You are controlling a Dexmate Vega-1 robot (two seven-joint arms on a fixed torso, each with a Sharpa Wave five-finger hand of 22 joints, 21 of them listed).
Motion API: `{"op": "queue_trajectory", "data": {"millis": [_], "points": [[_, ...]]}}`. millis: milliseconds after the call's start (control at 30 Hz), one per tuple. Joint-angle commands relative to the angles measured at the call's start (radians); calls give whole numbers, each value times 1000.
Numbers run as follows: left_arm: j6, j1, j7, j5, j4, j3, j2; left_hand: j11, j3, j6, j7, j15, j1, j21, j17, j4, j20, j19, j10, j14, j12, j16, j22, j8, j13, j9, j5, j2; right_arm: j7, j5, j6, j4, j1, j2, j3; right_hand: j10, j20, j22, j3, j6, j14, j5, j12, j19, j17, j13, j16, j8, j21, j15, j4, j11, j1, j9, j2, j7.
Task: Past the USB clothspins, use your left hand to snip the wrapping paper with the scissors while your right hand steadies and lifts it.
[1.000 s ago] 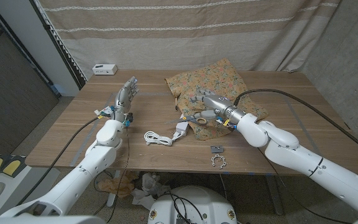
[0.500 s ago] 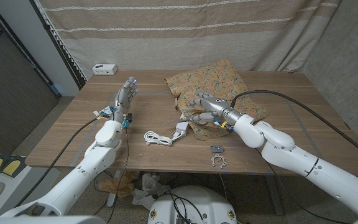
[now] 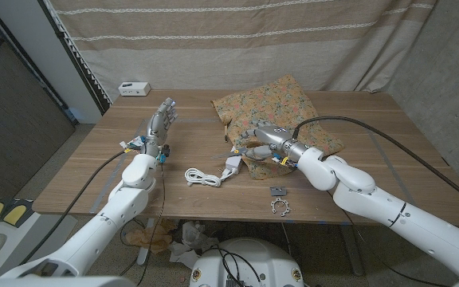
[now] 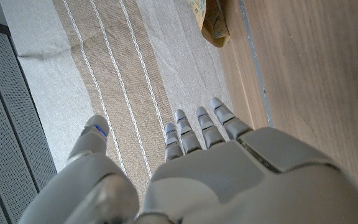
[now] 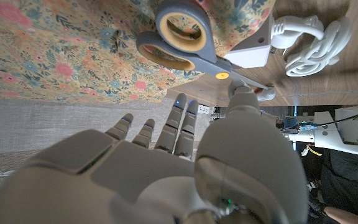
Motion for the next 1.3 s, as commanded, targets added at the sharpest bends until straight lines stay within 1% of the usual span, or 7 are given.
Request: {"op": "queue_trajectory", "data": {"millis": [33,433,767,1100,1133,1167,1300], "points": [[1,1,-6,-5,-3,-2,4,1,-5,11,3,-104,6,-5,3,2,-42,8,5,2,-3,-5,5,8,4,5,9,2,49,-8,1,-3,20,10,-13,3,1,3,3,-8,0,-3,2,6,2,6,6,-2,2,-1,0,-5,12,4,4,8],[-10,6,-12,-8,2,-3,1,2,-7,13,4,-104,6,-10,3,2,-43,10,6,0,-4,-5,5,9,4,5,10,2,100,-12,-17,6,46,24,-30,6,0,3,1,-7,3,-4,3,8,2,9,6,0,2,3,3,-2,14,7,7,14],[-18,-4,-18,-7,22,1,-7,1,-9,14,2,-103,6,-16,2,2,-42,11,6,-1,-6,-6,5,9,4,5,11,3,124,-9,-27,7,62,29,-36,11,1,3,-3,-4,2,-8,5,6,4,12,6,2,0,6,11,11,9,11,11,23],[-20,0,-14,-7,21,0,-9,0,-11,14,1,-103,7,-20,2,2,-42,12,9,0,-6,-6,5,9,4,5,11,3,135,-11,-31,12,72,33,-45,21,1,3,-7,8,11,-12,9,5,5,14,9,8,0,8,18,16,1,15,15,28],[-19,0,-13,-7,20,0,-8,-1,-11,14,1,-103,7,-20,2,2,-42,12,10,0,-6,-6,5,9,4,5,11,3,133,-7,-30,13,72,34,-44,24,2,4,-6,9,13,-13,11,4,5,15,10,9,0,8,21,16,-1,16,21,30],[-18,1,-13,-7,19,1,-8,0,-11,14,1,-103,7,-20,2,2,-41,12,10,0,-6,-6,5,9,4,5,11,3,134,-1,-28,15,72,34,-43,31,2,4,-5,15,15,-18,14,4,7,18,12,12,0,9,33,21,-13,19,37,32],[-15,2,-14,-9,16,0,-7,-1,-11,15,1,-103,7,-22,2,2,-41,13,8,0,-7,-6,6,10,4,5,11,4,128,-7,-26,17,74,33,-45,44,3,4,-6,33,23,-25,20,3,7,21,14,20,0,9,41,19,-22,22,45,33]]}}
